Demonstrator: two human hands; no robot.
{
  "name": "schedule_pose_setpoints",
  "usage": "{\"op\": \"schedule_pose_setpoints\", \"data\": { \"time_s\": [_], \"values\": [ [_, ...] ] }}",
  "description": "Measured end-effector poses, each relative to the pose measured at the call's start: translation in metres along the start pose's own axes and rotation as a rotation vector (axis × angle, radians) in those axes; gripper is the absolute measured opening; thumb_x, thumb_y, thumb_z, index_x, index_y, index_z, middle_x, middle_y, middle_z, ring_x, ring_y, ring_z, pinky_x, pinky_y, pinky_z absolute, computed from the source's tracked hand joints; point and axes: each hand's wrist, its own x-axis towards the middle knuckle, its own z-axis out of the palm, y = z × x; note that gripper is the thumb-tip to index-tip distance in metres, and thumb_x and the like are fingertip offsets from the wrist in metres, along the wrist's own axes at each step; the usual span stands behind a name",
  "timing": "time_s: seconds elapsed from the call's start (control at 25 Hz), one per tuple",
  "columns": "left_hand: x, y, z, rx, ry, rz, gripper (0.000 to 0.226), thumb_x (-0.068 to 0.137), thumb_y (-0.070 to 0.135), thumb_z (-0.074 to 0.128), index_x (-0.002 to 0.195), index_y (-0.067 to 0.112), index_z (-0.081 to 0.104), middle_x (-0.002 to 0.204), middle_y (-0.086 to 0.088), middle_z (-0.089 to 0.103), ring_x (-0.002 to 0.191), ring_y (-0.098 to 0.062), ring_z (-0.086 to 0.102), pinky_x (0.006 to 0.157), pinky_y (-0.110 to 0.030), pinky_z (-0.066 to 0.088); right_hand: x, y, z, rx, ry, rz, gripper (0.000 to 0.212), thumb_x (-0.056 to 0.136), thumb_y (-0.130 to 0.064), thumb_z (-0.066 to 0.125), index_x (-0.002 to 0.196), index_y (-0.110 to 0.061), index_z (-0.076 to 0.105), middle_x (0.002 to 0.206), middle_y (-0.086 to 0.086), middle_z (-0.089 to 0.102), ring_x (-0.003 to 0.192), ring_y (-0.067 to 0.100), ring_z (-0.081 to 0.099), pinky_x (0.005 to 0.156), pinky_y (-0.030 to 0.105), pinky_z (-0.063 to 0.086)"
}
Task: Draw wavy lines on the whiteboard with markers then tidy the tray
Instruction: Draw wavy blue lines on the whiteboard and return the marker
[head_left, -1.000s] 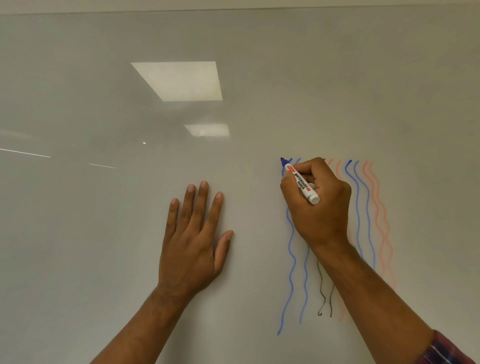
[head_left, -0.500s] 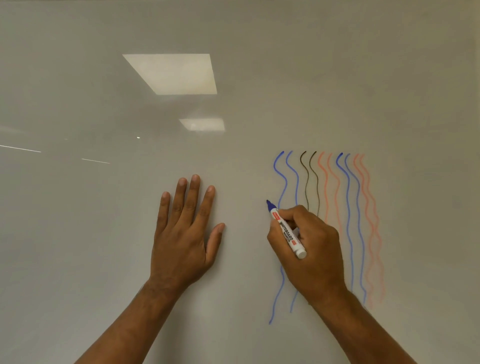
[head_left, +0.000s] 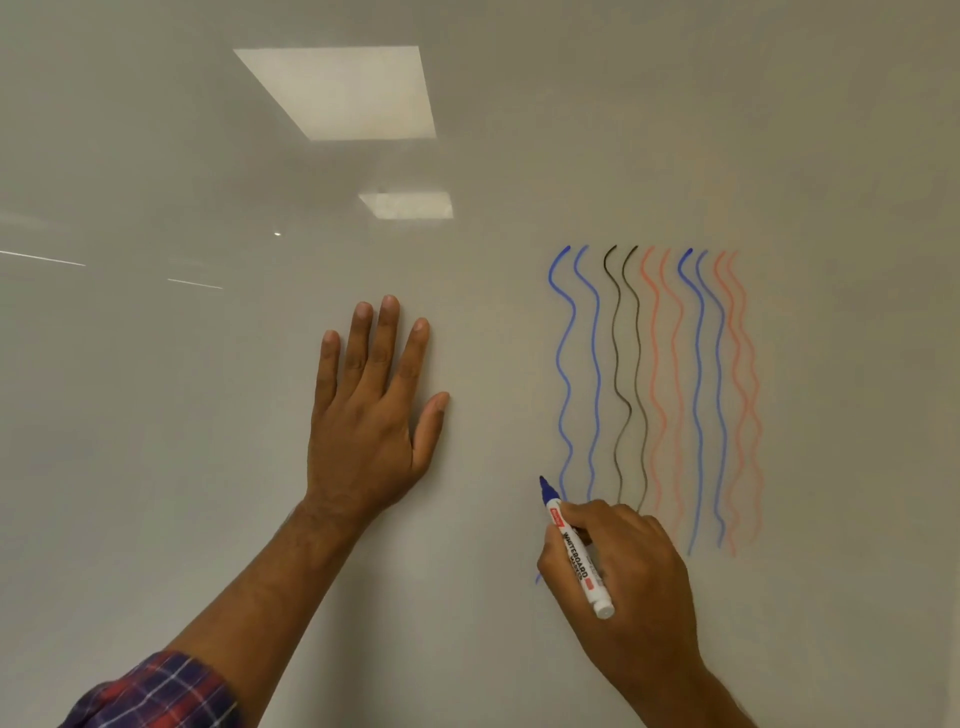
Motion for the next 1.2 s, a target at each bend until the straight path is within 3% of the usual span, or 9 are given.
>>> {"op": "schedule_pose_setpoints", "data": {
  "time_s": [0.16,0.32,0.4,0.52,0.6,0.76,0.88,1.08,1.2],
  "values": [
    [0.0,0.0,0.0,0.002,0.0,-0.003,0.072,0.108,0.044,0.047,0.167,0.01,0.024,0.176,-0.018,0.015,0.164,-0.038,0.011,0.129,-0.063,0.018,-0.03,0.01,0.01,-0.038,-0.04,-0.061,0.054,0.106,-0.052,0.033,0.088,-0.016,0.069,0.061,-0.004,0.062,0.05,0.008,0.055,0.064,0.017,0.04],
    [0.0,0.0,0.0,0.007,0.001,-0.004,0.071,0.109,0.044,0.045,0.167,0.011,0.024,0.175,-0.018,0.015,0.163,-0.038,0.011,0.129,-0.063,0.017,-0.049,0.018,0.012,-0.034,-0.128,-0.085,0.045,0.103,-0.065,0.025,0.096,-0.027,0.048,0.06,-0.008,0.064,0.046,0.003,0.055,0.058,0.016,0.044],
    [0.0,0.0,0.0,0.006,0.002,-0.007,0.07,0.109,0.044,0.045,0.167,0.011,0.024,0.175,-0.018,0.016,0.163,-0.038,0.012,0.129,-0.063,0.017,-0.05,0.009,0.007,0.0,-0.139,-0.051,0.037,0.103,-0.061,0.032,0.094,-0.029,0.049,0.06,-0.01,0.062,0.047,0.0,0.05,0.056,0.018,0.047],
    [0.0,0.0,-0.002,0.009,0.006,-0.008,0.07,0.109,0.043,0.045,0.167,0.011,0.025,0.175,-0.018,0.016,0.163,-0.038,0.012,0.129,-0.063,0.017,-0.036,-0.005,-0.007,0.159,-0.067,0.127,0.007,0.09,-0.039,0.062,0.093,-0.033,0.062,0.068,-0.015,0.065,0.057,0.002,0.054,0.057,0.026,0.053],
    [0.0,0.0,-0.002,0.003,0.009,-0.007,0.069,0.109,0.043,0.045,0.167,0.01,0.026,0.175,-0.017,0.016,0.163,-0.037,0.012,0.129,-0.062,0.017,-0.014,-0.006,-0.019,0.304,0.014,0.259,0.014,0.086,-0.028,0.071,0.1,-0.031,0.069,0.078,-0.015,0.068,0.064,0.011,0.062,0.058,0.036,0.055],
    [0.0,0.0,-0.002,-0.001,0.016,-0.003,0.069,0.108,0.043,0.046,0.166,0.011,0.027,0.176,-0.016,0.016,0.164,-0.037,0.012,0.129,-0.062,0.018,0.057,-0.014,-0.039,0.364,0.152,0.167,0.021,0.092,-0.028,0.07,0.106,-0.013,0.076,0.084,-0.003,0.071,0.073,0.017,0.066,0.065,0.03,0.053],
    [0.0,0.0,-0.002,-0.005,0.019,-0.001,0.07,0.107,0.042,0.047,0.166,0.011,0.027,0.176,-0.016,0.016,0.164,-0.036,0.012,0.129,-0.062,0.019,0.113,-0.024,-0.042,0.367,0.239,0.103,0.014,0.095,-0.02,0.07,0.105,-0.011,0.075,0.083,-0.004,0.071,0.072,0.015,0.066,0.063,0.027,0.05],
    [-0.001,-0.001,-0.002,-0.007,0.012,-0.002,0.071,0.106,0.042,0.048,0.166,0.011,0.026,0.176,-0.016,0.016,0.164,-0.036,0.012,0.129,-0.062,0.019,0.173,-0.026,-0.026,0.295,0.3,0.077,0.009,0.092,-0.021,0.07,0.098,-0.014,0.072,0.079,-0.005,0.071,0.071,0.019,0.067,0.059,0.044,0.054],
    [-0.001,0.0,-0.002,-0.01,0.01,-0.006,0.072,0.106,0.041,0.051,0.166,0.012,0.026,0.176,-0.015,0.015,0.164,-0.035,0.011,0.129,-0.062,0.02,0.18,-0.022,-0.017,0.238,0.296,0.083,0.012,0.091,-0.023,0.067,0.098,-0.016,0.074,0.075,-0.004,0.071,0.067,0.02,0.065,0.059,0.046,0.053]
  ]
}}
